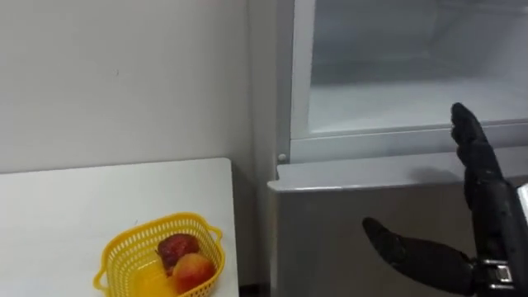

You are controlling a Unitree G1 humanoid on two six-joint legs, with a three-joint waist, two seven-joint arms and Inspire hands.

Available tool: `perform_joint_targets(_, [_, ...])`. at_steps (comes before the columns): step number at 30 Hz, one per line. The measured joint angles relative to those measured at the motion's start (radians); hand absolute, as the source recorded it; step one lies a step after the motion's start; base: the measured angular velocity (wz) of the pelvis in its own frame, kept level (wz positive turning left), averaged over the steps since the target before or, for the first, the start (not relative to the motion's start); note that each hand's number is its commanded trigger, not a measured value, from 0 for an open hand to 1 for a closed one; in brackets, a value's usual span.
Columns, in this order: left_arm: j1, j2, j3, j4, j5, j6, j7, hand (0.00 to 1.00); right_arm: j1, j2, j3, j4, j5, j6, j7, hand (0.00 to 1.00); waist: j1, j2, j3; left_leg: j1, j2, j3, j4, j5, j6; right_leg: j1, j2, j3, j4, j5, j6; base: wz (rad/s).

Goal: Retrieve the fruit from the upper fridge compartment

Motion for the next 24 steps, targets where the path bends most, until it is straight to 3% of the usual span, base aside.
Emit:
perform_joint_targets(4, [-0.003,-0.003,-0.001,-0.001,0.0,-0.002,0.002,0.0,0.104,0.003,-0.005,0.027,0.055,-0.008,-0.034,0.0,-0.018,-0.002,-0.0027,0.001,0.003,0.001,0.0,-0.002,-0.003,0.002,0.004,0.005,-0.002,0.0,-0.001,-0.01])
perform_joint_targets(7, [-0.006,-0.003,-0.005,-0.001,-0.001,-0.003,0.004,0.0,0.158,0.002,-0.006,0.063,0.133,-0.005,-0.049,0.0,-0.028,0.003,-0.0004,0.003,0.004,0.005,-0.001,-0.002,-0.004,0.0,0.007,0.018,-0.003,0.001,-0.001,-0.07])
perform_joint_targets(15, [-0.006,-0.004,-0.018,-0.012,-0.042,-0.004,0.027,0.0,0.184,0.004,-0.049,0.242,0.366,0.006,-0.057,0.0,-0.067,0.01,0.0026,0.001,0.005,0.026,-0.002,-0.003,-0.004,-0.015,0.009,0.029,-0.003,0.0,-0.001,-0.06])
perform_joint_targets(24, [0.01,0.001,-0.017,-0.041,-0.108,-0.004,0.033,0.0,0.183,0.015,-0.155,0.344,0.961,0.011,-0.106,0.0,-0.082,-0.015,0.0042,0.003,0.004,0.028,-0.002,-0.003,-0.004,-0.014,0.009,0.033,-0.005,-0.001,-0.001,-0.02])
